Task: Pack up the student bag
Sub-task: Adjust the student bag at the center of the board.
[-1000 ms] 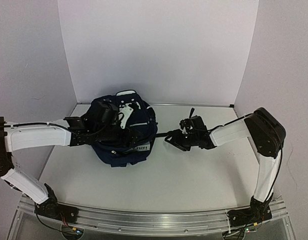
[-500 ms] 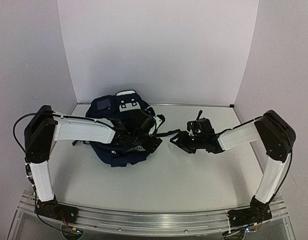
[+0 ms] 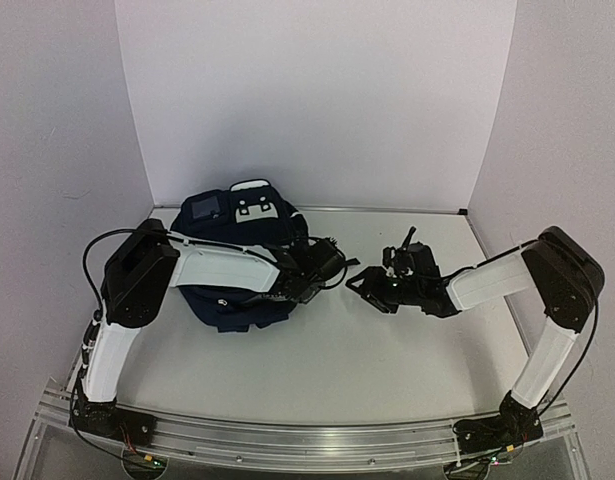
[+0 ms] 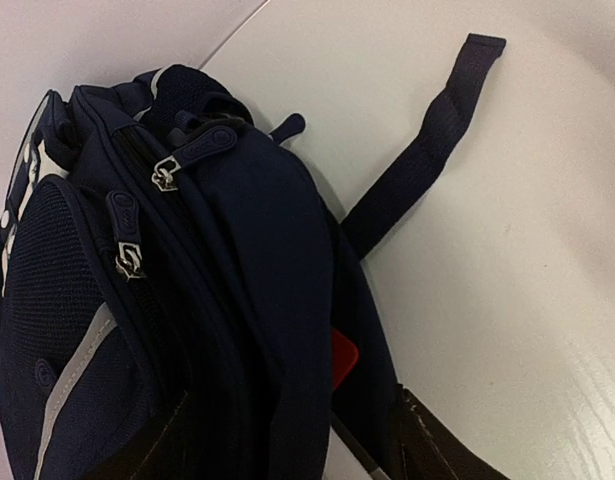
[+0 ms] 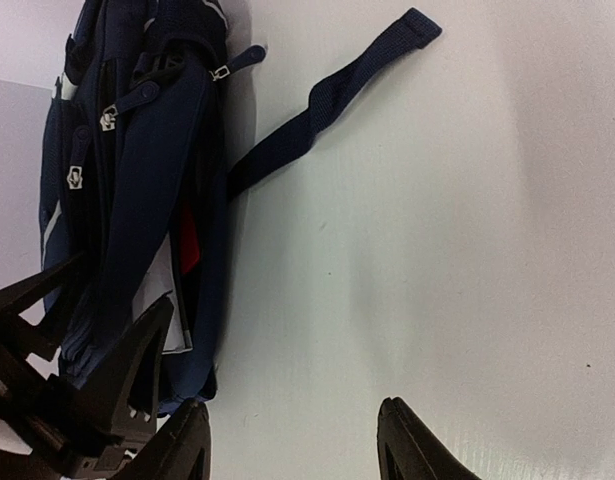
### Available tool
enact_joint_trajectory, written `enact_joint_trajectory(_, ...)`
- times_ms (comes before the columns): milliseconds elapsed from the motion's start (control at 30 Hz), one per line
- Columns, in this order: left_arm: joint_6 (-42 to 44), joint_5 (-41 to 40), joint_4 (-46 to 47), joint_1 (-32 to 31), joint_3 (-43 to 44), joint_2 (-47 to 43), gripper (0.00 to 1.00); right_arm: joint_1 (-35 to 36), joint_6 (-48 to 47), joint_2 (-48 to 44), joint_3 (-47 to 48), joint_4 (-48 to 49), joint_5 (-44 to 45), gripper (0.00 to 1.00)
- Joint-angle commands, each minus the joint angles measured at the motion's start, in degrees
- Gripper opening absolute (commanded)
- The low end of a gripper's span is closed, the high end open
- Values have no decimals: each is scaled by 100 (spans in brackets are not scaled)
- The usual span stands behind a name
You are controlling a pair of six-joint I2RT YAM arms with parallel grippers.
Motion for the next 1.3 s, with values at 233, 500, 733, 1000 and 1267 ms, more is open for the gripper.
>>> enact_joint_trajectory(233,-179,-1103,-566,611,-53,-551,22,-6,-29,-376,-245,549,-235,56)
enact_joint_trajectory(500,1326,-1087,792,615,55,-1533,0,55,-529,-538,-81,806,-802,56)
enact_joint_trajectory(733,2001,-131,895,622,616,-2550,0,420,-1129,-601,705,79,-672,59)
enact_joint_trajectory(1000,1472,1141,-1002,861,2265,-2595,0,927,-831,-219,1716,-29,-847,65)
enact_joint_trajectory(1267,1100,1823,-1294,1062,2632,-2676,0,1123,177,-296,1501,-435,512,58)
